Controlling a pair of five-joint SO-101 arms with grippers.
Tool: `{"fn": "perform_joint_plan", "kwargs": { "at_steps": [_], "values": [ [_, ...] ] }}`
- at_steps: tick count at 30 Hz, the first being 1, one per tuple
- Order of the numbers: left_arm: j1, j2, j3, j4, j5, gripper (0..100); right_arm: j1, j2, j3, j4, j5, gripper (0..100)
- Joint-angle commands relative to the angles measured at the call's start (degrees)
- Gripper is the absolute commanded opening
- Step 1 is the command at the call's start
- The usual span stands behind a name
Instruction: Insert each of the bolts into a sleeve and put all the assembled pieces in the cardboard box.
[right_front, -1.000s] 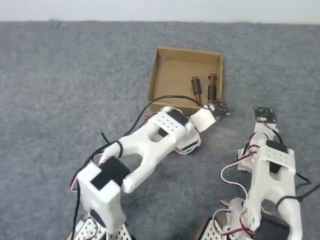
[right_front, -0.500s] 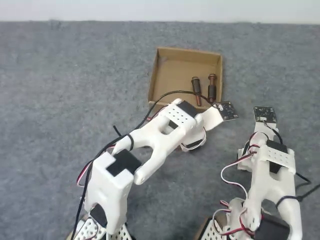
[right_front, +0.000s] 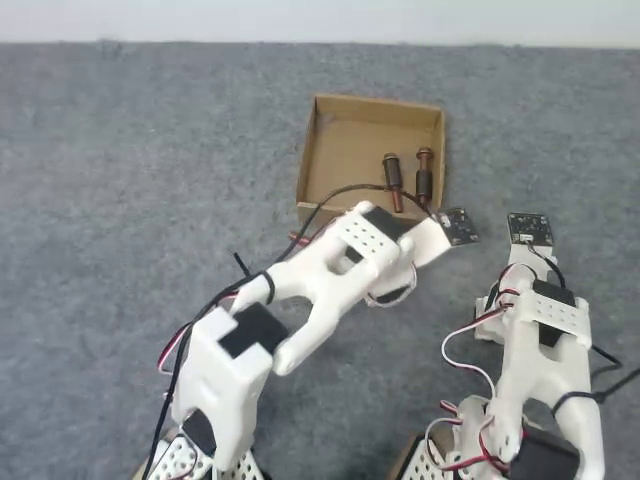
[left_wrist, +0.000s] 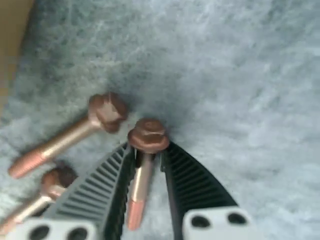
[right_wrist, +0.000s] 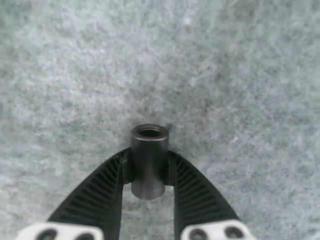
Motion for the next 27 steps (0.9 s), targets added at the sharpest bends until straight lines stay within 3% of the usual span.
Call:
{"fn": "perform_joint_plan", "kwargs": {
  "at_steps": [1,15,27],
  "values": [
    [3.16,-7.82,4.35,0.70,3.78,8,0.48,-1.98,-0.62,-1.01,1.23,0.7],
    [-1.58,-25.85,15.08,-0.18,3.87,8,0.48,-1.98,0.09,-2.24,0.88,0.7],
    [-1.23,-24.26,22.46,-16.44,3.78,10,0.48,-1.98,0.18,-2.07,0.88,0.7]
  ]
}}
